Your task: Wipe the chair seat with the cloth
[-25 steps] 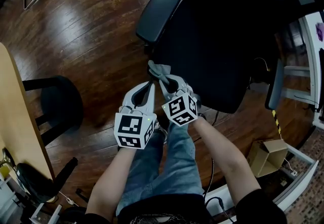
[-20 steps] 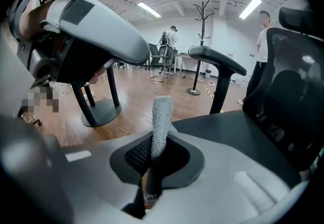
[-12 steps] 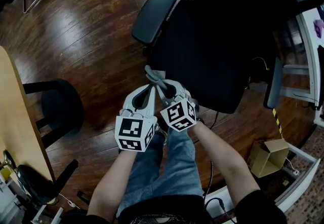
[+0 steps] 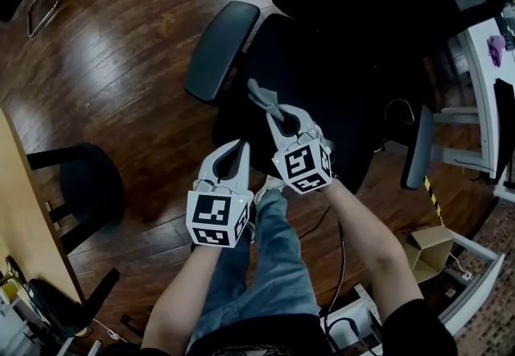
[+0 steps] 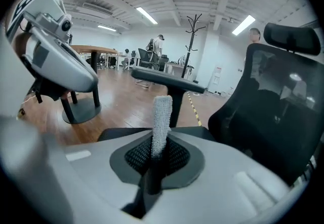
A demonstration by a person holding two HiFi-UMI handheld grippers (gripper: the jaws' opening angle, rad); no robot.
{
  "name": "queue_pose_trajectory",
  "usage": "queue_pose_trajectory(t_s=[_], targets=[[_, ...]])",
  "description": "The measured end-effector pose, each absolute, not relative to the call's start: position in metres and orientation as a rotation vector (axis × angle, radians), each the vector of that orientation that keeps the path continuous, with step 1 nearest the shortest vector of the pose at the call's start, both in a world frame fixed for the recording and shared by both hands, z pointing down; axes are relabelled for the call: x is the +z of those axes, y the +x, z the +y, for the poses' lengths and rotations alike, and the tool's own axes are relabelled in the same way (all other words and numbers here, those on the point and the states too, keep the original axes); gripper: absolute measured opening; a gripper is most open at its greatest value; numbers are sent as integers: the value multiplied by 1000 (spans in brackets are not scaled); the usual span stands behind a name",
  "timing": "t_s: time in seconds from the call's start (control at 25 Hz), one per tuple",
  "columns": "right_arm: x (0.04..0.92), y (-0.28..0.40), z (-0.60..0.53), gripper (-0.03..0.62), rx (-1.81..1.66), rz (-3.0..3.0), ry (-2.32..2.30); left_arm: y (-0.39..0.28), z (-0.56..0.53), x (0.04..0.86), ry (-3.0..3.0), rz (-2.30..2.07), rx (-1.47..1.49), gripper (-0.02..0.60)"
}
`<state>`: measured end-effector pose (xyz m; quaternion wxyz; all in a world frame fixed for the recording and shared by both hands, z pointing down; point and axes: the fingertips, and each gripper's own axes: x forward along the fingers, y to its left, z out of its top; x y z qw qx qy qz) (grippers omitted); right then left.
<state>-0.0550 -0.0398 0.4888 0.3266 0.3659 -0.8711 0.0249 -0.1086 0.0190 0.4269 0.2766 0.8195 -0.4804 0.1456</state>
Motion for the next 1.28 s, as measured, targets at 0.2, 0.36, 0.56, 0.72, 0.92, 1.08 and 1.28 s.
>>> queue_pose_trajectory(t_s=[0.2,0.36,0.56,0.72,0.92,1.08,1.28], targets=[[478,-14,-101,9,8,-2238,1004,-67,-16,408,2241,-1263,344,5],[480,9,-141,9,-65,-2191,990,-46,-38,404,2265,-1249,342,5],[498,39,-187,9,-66,-2137,992,-35,-60,414,2229,-1272,363,5],[525,65,-221,9,-39,-2063,988,-28,-71,425,2202,-1283,389,5],[554,89,-255,9,-42,-1973,950,-27,-84,439,2163,-1302,412,5],[571,99,-271,9,18,-1941,961,-22,-92,448,2142,-1302,425,5],[586,106,-273,9,42,-1932,929,-17,-99,455,2132,-1307,432,5]])
